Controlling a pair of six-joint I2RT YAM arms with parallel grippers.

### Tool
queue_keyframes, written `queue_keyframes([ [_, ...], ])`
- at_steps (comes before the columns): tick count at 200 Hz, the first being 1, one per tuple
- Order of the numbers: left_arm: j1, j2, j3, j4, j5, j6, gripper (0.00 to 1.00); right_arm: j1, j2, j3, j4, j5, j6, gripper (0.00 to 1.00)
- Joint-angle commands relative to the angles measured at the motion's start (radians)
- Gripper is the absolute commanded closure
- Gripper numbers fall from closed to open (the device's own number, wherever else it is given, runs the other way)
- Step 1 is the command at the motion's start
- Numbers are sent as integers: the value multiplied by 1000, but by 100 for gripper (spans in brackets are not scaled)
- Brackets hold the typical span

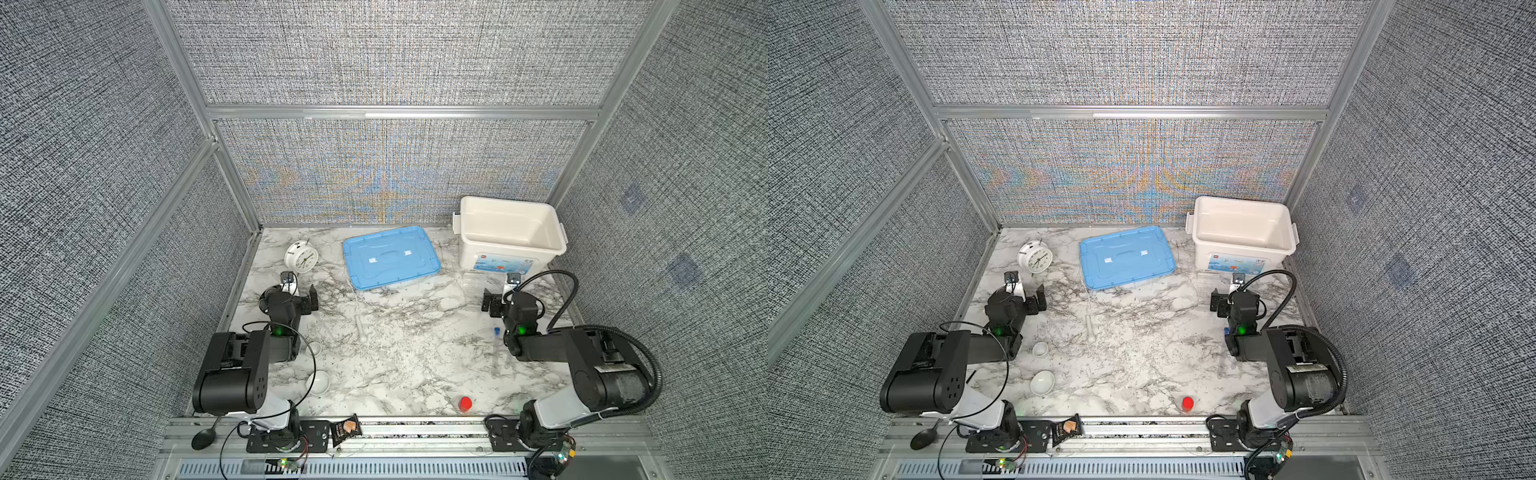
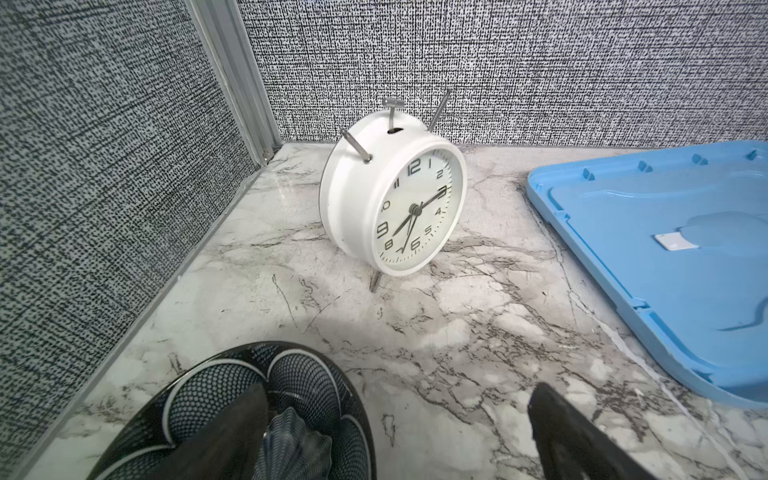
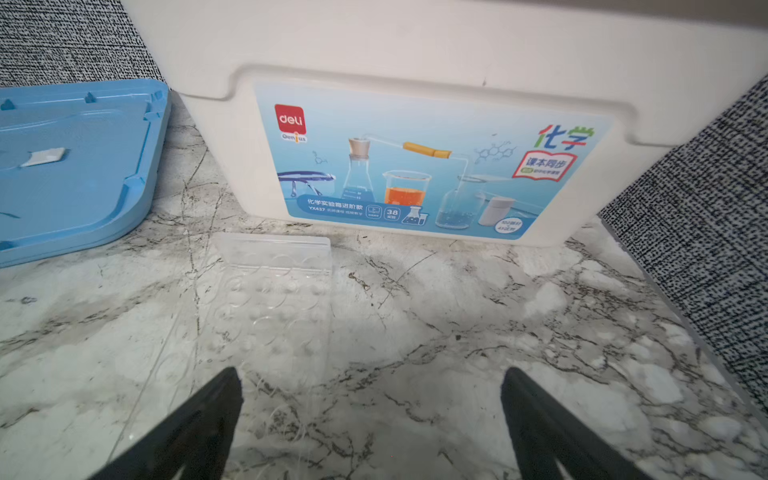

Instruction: Organize the chemistry lab equipment

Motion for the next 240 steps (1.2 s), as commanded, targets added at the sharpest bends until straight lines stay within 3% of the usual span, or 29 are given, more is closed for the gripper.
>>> queue_keyframes([
  [1, 0, -5, -5, 21, 12, 3, 1, 2, 3, 0, 35, 11, 5, 1],
  [179, 3, -6, -1, 14, 11, -5, 1, 2, 0, 1, 31, 8, 4, 1],
  [218, 3, -22, -44, 86, -16, -8, 1, 9, -142, 59, -204, 28, 12, 1],
  [240, 0, -153, -62, 12, -29, -7, 1, 8, -297, 31, -313, 2, 56, 1],
])
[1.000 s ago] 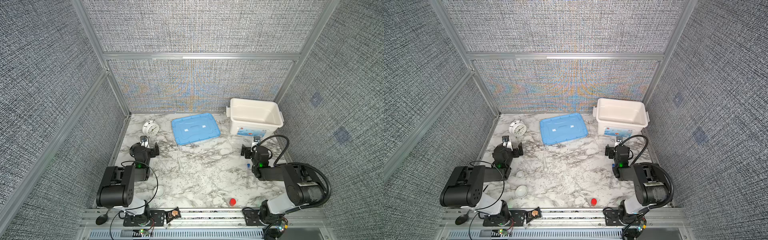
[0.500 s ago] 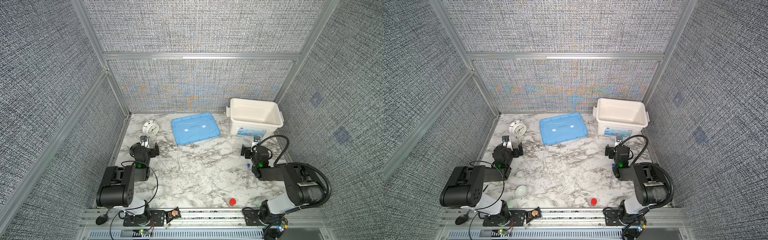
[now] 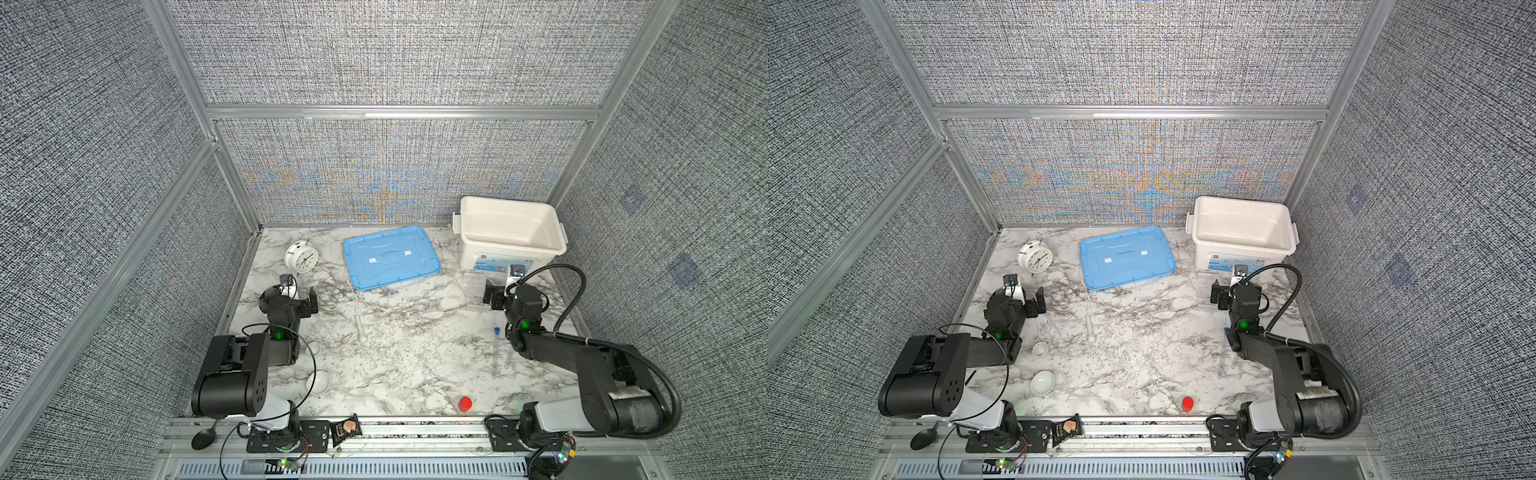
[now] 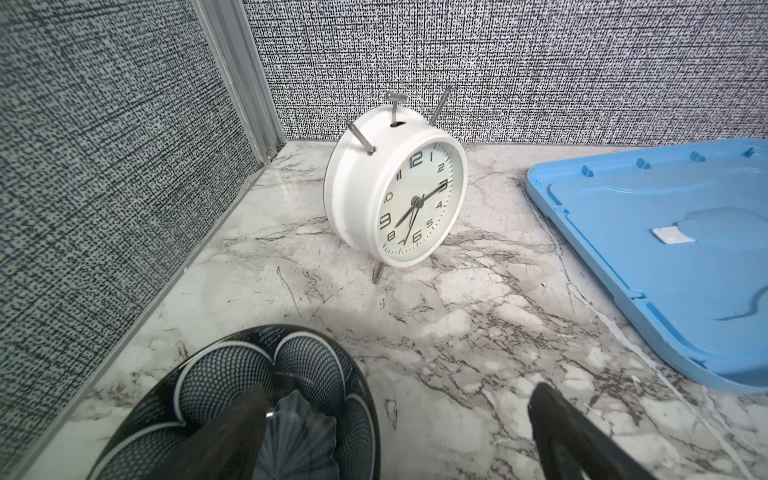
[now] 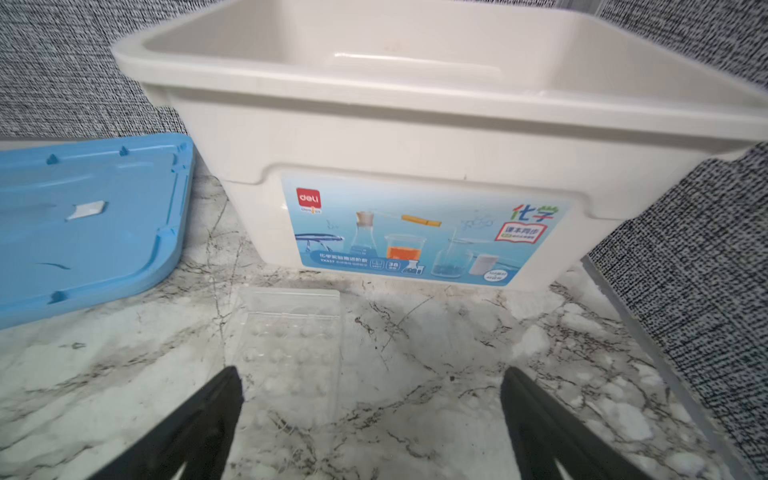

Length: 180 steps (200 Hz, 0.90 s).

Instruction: Organize the chemistry lab equipment

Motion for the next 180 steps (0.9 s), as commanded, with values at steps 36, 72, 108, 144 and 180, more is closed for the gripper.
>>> queue_keyframes([
  [36, -2, -379, 62, -347, 44, -66, 1, 32, -268, 108, -577, -52, 155, 1],
  [72, -3, -609, 253, -852, 70, -225, 1, 103, -262, 227, -882, -37, 242, 1],
  [108, -2, -691, 297, -931, 62, -406, 1, 104, -115, 379, -1153, -94, 303, 1],
  [144, -3, -598, 439, -1160, 132, -426, 1, 104, 32, 491, -1212, -127, 252, 1],
  [180, -4, -526, 465, -1112, 315, -445, 1, 107, 161, 614, -1280, -121, 237, 1],
])
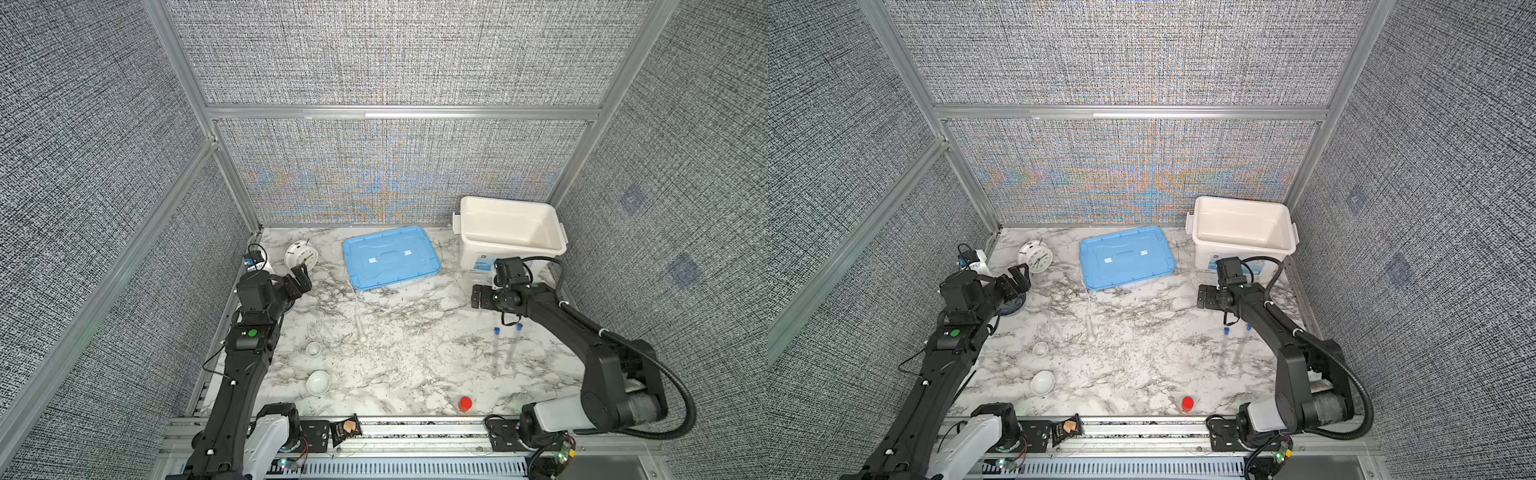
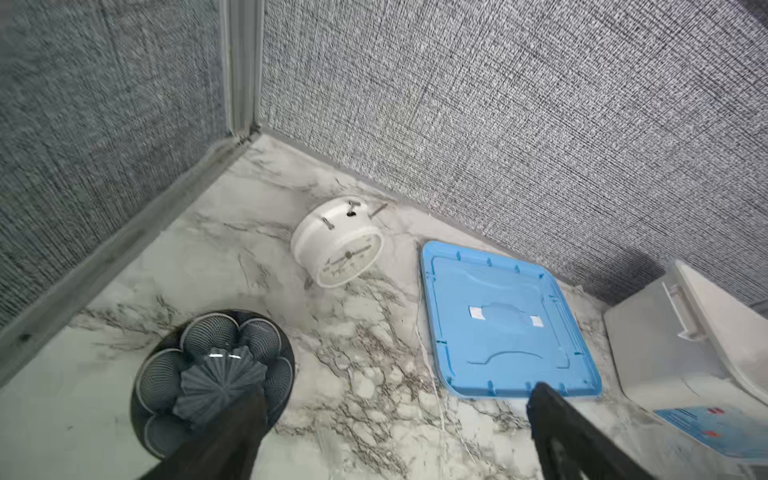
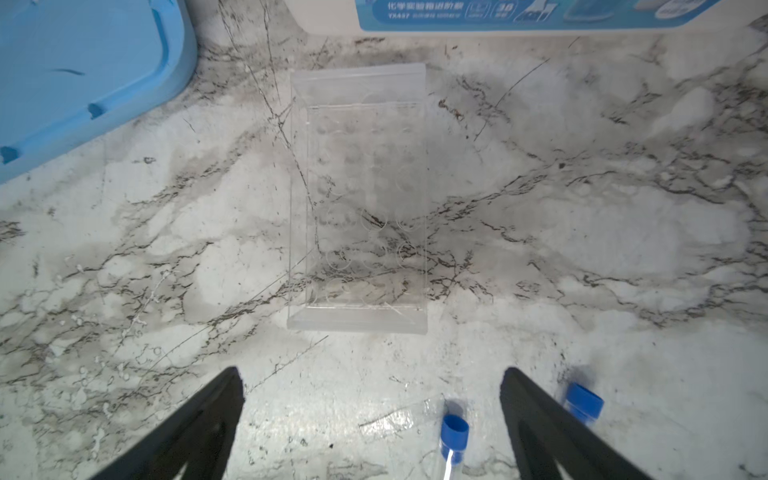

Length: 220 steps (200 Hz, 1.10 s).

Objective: Organize the chemistry lab equipment
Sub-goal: 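Reach the right gripper to the clear acrylic rack and grasp it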

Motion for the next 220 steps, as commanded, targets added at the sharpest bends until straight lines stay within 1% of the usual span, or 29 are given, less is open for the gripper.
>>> queue_keyframes([
  [1, -3, 44, 24, -23, 158, 7, 1, 5, 59, 67, -93, -7, -15, 1],
  [22, -20, 84, 82, -132, 124, 31, 1, 20, 100, 85, -99, -8, -4, 1],
  [32, -37, 99, 110, -188, 110, 61, 1, 31, 127, 105, -106, -5, -6, 1],
  [55, -95, 136, 168, -288, 26, 128, 1, 41, 185, 153, -130, 27, 6, 1],
  [77, -147, 180, 215, -343, 27, 185, 1, 36, 184, 158, -149, 60, 28, 1],
  [93, -180, 224, 247, -381, 11, 198, 1, 32, 206, 170, -163, 52, 15, 1],
  [114, -201, 253, 254, -384, 11, 223, 1, 30, 244, 182, -164, 35, 1, 1],
  [131, -207, 261, 261, -398, 5, 232, 1, 25, 281, 221, -191, -3, -6, 1],
  [145, -207, 263, 256, -398, -5, 229, 1, 26, 306, 248, -209, -2, -2, 1],
  [171, -208, 254, 233, -381, -10, 219, 1, 23, 314, 255, -213, 36, -3, 1],
  [191, -208, 246, 222, -386, -12, 217, 1, 15, 331, 268, -252, 29, -18, 1],
  [220, -209, 225, 205, -371, -18, 215, 1, 5, 350, 256, -244, -11, -41, 1],
])
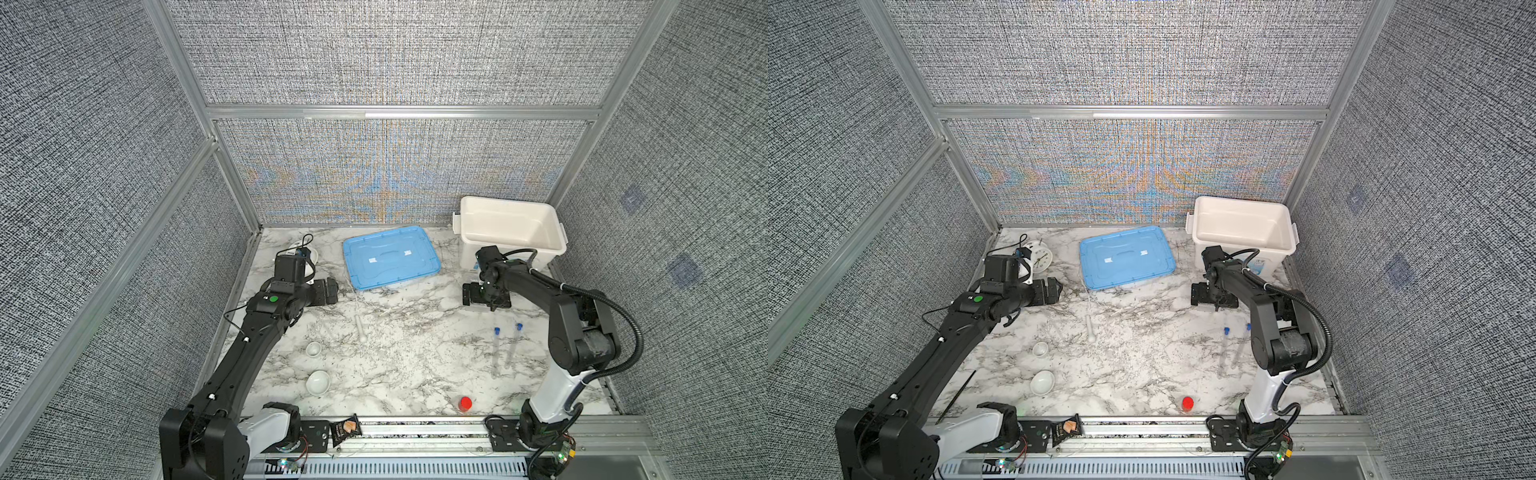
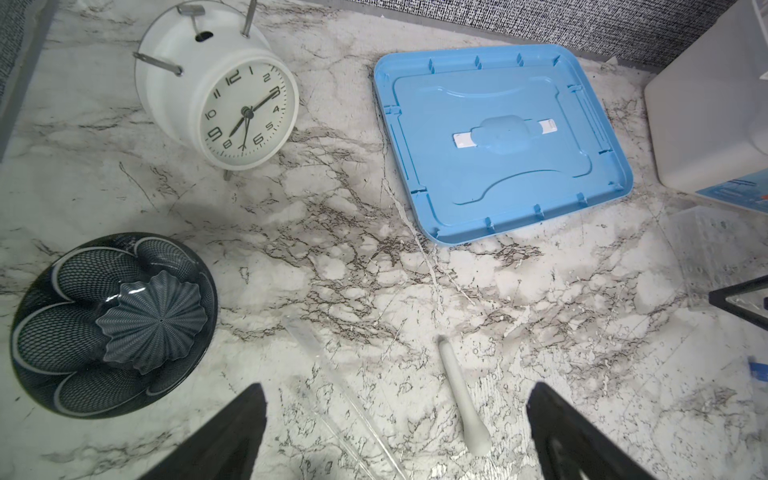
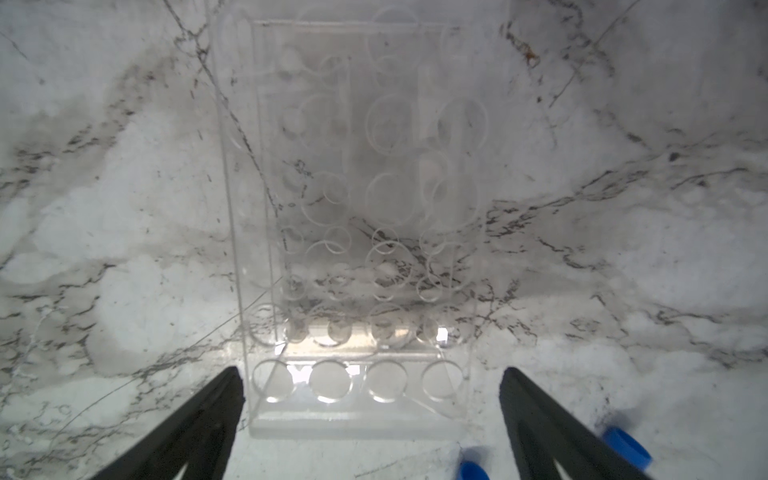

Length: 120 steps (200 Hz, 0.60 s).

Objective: Organize the chemistry lab equipment
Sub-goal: 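Reach the right gripper to the clear acrylic rack and grasp it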

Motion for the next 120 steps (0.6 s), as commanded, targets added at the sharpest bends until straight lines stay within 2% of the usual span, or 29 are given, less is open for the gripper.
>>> queue_keyframes([
  [1, -1, -14, -4, 8, -14, 3, 1, -5, 17, -1, -35, -32, -27, 1],
  [38, 0, -13, -21, 22, 0, -15, 1, -4, 53, 25, -36, -24, -38, 3],
  [76, 0, -8, -17, 11, -19, -26, 1, -3, 60, 3, -18, -67, -25, 11],
  [108, 0, 6, 5, -7, -31, -23, 1, -1, 38, -23, -21, -51, -41, 21],
  [120, 0, 3, 3, -21, -57, -35, 1, 0, 24, -31, -30, -43, -49, 22],
])
